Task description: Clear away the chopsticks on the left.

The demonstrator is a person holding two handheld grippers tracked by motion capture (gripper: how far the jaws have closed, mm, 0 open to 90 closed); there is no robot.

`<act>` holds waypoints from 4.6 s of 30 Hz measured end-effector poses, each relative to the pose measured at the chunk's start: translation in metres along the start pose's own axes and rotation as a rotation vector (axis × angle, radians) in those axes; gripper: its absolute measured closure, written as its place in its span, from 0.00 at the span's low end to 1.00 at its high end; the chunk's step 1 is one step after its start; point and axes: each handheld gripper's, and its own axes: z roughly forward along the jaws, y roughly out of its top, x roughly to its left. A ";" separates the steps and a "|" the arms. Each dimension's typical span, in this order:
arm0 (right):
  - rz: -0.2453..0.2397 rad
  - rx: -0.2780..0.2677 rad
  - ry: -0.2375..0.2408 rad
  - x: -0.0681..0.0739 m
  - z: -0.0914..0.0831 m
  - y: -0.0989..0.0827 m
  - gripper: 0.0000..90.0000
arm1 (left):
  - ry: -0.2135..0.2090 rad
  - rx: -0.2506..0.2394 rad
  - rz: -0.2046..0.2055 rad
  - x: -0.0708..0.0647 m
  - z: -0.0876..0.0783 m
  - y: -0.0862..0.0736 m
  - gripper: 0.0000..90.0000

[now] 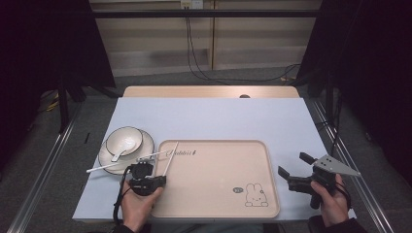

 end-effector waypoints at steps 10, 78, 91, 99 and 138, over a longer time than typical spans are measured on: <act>-0.006 0.000 0.004 0.000 0.000 0.000 0.03 | -0.010 -0.011 -0.015 0.000 0.001 -0.001 0.94; -0.012 -0.007 -0.003 0.001 -0.004 -0.001 0.03 | -0.264 -0.251 0.534 0.170 -0.092 0.023 0.12; -0.028 -0.001 -0.003 0.002 -0.004 -0.002 0.03 | -0.223 -0.179 0.666 0.180 -0.073 0.038 0.60; -0.024 0.001 -0.006 0.002 -0.005 -0.002 0.03 | -0.216 -0.132 0.741 0.173 -0.062 0.044 0.74; -0.032 0.001 0.006 0.003 -0.004 -0.002 0.03 | -0.294 0.034 0.792 0.161 -0.047 0.052 0.94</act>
